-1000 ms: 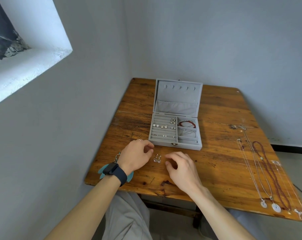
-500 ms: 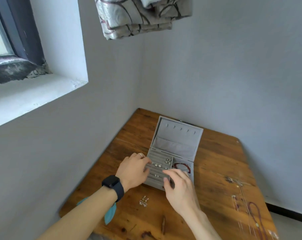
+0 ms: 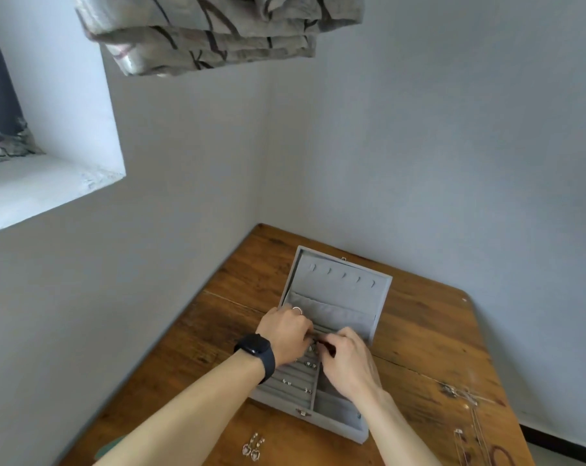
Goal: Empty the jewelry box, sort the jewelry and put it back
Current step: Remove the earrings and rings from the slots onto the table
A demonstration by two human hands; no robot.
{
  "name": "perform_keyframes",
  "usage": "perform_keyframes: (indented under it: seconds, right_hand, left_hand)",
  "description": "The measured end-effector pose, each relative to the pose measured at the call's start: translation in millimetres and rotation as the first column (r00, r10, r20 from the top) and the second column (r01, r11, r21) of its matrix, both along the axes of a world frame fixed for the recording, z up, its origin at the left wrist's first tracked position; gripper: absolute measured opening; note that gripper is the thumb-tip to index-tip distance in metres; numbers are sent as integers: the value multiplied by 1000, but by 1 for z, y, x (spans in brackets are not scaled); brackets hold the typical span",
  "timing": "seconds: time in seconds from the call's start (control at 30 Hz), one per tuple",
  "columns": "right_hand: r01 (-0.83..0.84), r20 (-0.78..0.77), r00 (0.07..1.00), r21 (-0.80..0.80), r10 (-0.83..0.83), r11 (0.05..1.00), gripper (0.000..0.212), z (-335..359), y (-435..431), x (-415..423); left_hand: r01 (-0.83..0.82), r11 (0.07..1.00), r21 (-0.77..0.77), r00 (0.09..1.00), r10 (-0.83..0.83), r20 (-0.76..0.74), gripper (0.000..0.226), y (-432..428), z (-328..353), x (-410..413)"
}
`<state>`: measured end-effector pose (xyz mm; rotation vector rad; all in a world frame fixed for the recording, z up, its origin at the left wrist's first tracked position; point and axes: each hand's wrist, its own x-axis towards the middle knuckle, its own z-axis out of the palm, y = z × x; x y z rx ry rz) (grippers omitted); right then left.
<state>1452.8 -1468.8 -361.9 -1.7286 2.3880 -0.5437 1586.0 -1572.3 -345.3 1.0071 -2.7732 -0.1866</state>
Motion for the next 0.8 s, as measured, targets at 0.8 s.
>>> perform_keyframes:
  seconds: [0.8]
  right_hand:
    - [250,524,848,-263,-80,932,15,30,58,27]
  left_hand:
    - [-30,893,449,911,209,-354,3,31,17,38]
